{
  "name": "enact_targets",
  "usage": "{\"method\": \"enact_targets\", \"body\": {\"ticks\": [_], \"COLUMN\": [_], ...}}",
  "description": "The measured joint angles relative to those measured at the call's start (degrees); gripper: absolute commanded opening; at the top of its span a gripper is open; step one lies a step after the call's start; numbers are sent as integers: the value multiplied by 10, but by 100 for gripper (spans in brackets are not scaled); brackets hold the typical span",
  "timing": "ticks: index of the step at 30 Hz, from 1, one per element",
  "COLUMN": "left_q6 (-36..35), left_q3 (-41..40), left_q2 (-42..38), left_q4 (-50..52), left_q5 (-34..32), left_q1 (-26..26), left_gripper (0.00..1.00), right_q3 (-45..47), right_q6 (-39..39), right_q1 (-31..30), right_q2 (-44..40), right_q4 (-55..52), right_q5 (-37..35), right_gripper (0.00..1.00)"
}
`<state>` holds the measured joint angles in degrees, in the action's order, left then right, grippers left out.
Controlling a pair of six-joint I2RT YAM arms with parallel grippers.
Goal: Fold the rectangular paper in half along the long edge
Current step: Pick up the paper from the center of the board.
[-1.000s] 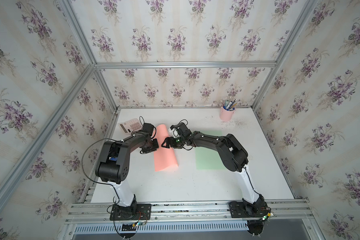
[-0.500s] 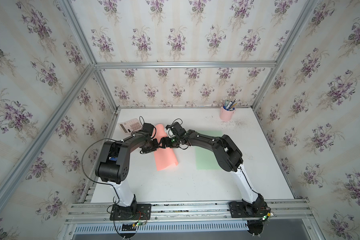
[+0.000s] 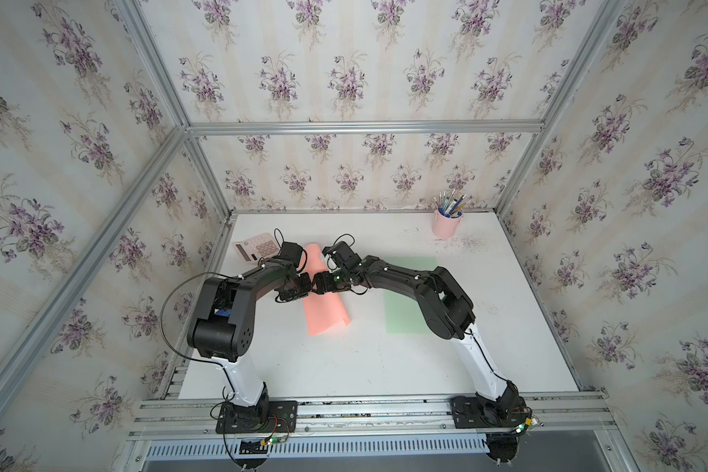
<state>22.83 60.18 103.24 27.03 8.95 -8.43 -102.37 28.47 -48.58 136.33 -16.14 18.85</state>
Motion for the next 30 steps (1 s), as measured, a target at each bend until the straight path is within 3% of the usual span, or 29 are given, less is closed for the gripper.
{"method": "enact_targets", "body": {"ticks": [11, 17, 30], "left_q6": [0, 0, 0], "left_q3": [-1, -2, -10], "left_q2": [0, -1, -8], "left_q4": [0, -5, -18], "left_q5": [1, 12, 21], "left_q1": [0, 0, 0], "left_gripper": [24, 33, 38], "right_q3": [6, 28, 90], "right_q6": [-4, -1, 37], "right_q1": [1, 2, 21], "right_q2": [1, -6, -24], "right_q4": [6, 30, 103], "right_q5": [2, 46, 172], "right_gripper": [59, 56, 51]}}
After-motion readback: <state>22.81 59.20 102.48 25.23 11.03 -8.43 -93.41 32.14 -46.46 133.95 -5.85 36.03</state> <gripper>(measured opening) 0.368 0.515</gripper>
